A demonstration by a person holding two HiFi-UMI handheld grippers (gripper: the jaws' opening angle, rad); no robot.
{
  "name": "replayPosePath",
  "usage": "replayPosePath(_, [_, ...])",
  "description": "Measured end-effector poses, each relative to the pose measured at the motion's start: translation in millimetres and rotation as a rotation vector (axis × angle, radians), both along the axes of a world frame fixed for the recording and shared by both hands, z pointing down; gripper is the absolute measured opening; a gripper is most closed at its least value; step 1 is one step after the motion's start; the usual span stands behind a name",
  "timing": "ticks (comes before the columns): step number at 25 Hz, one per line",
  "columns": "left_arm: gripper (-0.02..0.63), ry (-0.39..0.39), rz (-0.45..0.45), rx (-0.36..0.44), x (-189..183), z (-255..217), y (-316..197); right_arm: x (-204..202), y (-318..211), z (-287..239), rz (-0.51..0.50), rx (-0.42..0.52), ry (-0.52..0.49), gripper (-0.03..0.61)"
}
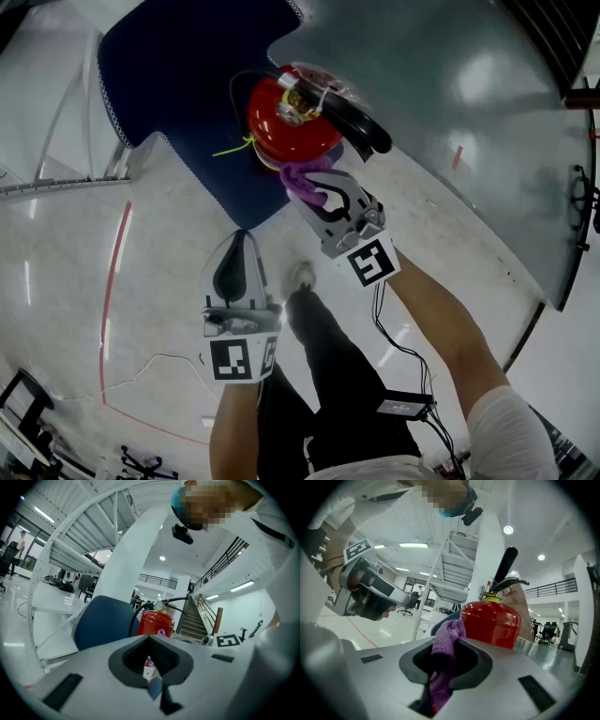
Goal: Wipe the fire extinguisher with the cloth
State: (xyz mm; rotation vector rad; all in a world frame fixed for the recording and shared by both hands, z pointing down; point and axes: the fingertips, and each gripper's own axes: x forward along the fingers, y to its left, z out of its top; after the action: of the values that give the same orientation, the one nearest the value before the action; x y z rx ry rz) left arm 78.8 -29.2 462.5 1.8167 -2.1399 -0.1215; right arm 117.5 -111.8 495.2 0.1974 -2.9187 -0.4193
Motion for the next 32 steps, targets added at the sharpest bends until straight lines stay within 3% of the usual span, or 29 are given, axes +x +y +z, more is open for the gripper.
replayPosePath(17, [0.005,0.018,-0.074,-0.034,-15,39,10,-12,7,108,-0.107,-0.029,0.086,0.058])
replayPosePath(32, [0.005,0.021,-0.081,-0.063,-18,73,30,-12,3,207,-0.046,-0.090,0.177,0.058])
